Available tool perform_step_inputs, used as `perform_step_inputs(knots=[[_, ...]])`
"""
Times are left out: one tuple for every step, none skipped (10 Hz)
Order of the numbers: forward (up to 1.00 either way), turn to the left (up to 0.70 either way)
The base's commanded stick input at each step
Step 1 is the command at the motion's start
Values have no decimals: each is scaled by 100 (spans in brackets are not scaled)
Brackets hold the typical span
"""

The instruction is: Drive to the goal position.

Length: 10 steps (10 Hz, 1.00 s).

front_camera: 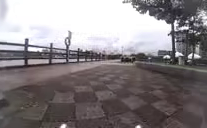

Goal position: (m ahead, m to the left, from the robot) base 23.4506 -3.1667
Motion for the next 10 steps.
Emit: perform_step_inputs(knots=[[85,1],[85,1],[85,1],[85,1],[85,1],[85,1],[85,1],[85,1],[85,1],[85,1]])
